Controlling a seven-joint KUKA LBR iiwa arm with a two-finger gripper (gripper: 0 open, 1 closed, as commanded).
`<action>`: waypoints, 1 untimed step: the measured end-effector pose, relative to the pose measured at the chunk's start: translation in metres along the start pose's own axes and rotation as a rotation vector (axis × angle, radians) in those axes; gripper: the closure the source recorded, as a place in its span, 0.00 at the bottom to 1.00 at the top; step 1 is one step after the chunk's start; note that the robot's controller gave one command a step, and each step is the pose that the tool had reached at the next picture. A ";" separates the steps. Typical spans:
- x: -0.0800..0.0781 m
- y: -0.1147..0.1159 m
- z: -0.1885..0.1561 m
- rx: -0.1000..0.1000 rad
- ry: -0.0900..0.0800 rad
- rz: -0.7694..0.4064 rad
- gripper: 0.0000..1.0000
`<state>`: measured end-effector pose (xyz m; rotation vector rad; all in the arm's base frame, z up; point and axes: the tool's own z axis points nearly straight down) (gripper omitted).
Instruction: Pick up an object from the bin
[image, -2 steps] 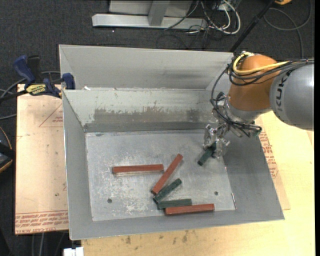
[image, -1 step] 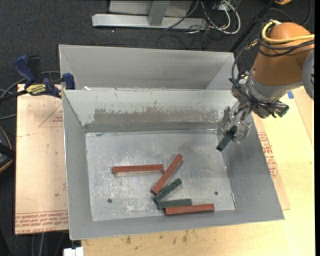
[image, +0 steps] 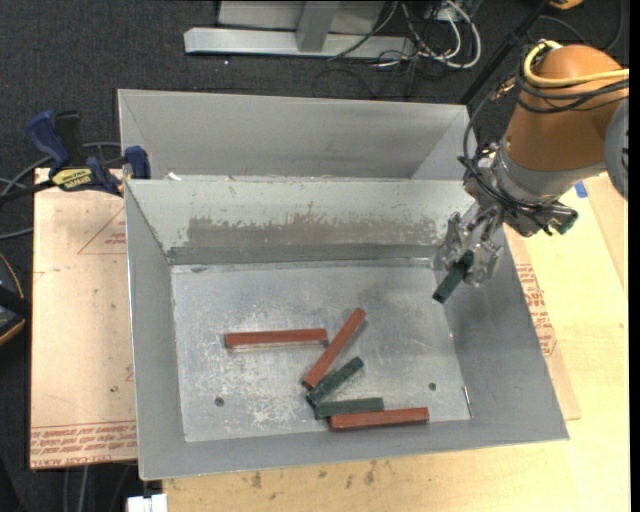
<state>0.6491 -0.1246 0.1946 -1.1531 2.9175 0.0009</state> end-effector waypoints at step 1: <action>0.005 0.003 -0.032 -0.003 0.002 -0.124 1.00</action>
Offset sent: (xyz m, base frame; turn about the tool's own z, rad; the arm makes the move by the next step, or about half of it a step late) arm -0.0093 -0.0123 0.1547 -0.2339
